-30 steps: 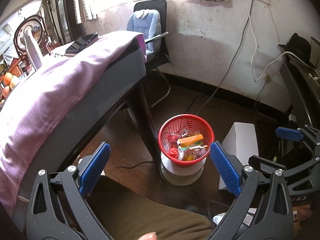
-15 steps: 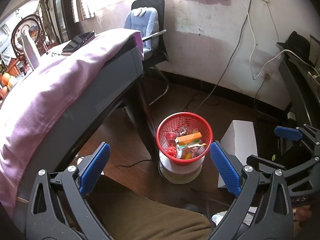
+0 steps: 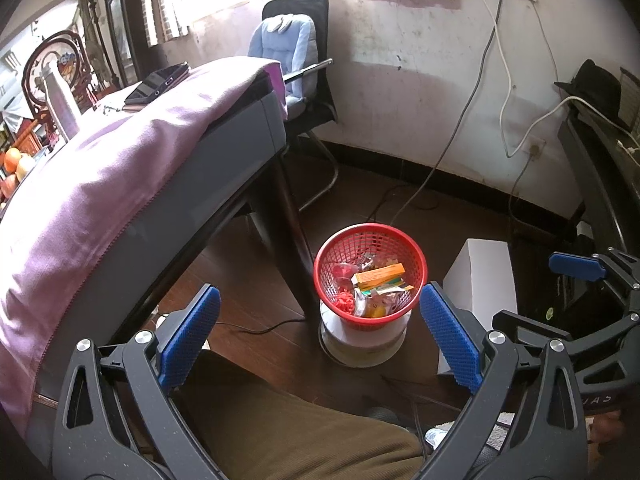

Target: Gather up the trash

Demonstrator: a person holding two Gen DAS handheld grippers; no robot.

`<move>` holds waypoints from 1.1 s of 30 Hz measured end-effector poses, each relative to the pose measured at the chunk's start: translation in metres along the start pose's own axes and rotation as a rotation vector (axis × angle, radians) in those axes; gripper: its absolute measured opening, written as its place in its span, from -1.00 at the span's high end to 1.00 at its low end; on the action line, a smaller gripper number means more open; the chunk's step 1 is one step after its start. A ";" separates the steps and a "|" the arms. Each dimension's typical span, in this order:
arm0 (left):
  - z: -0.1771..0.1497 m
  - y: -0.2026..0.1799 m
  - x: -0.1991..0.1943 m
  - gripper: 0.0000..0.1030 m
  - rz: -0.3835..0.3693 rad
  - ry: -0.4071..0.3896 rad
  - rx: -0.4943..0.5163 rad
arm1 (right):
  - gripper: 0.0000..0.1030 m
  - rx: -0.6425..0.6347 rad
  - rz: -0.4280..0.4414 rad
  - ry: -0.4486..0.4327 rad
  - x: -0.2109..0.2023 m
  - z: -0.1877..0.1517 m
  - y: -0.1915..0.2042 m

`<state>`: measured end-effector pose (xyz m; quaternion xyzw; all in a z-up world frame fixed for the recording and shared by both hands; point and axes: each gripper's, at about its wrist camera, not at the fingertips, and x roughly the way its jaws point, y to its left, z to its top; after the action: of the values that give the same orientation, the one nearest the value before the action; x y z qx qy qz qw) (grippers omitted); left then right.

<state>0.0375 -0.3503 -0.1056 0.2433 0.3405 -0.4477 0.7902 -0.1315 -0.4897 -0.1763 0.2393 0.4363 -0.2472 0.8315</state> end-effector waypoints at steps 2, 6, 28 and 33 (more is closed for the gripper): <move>0.000 0.000 0.000 -0.87 0.001 0.000 0.000 | -0.88 0.000 0.000 0.001 0.000 0.000 0.000; -0.001 0.000 0.000 -0.87 0.000 0.004 -0.001 | -0.88 0.002 0.001 0.003 0.001 0.000 -0.001; -0.001 0.002 0.005 -0.87 0.000 0.015 0.009 | -0.88 0.004 0.004 0.004 0.002 -0.001 0.000; -0.002 0.002 0.005 -0.87 -0.001 0.017 0.010 | -0.88 0.004 0.004 0.004 0.002 0.000 -0.001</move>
<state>0.0405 -0.3509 -0.1108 0.2508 0.3451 -0.4477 0.7859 -0.1315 -0.4909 -0.1782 0.2424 0.4368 -0.2459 0.8307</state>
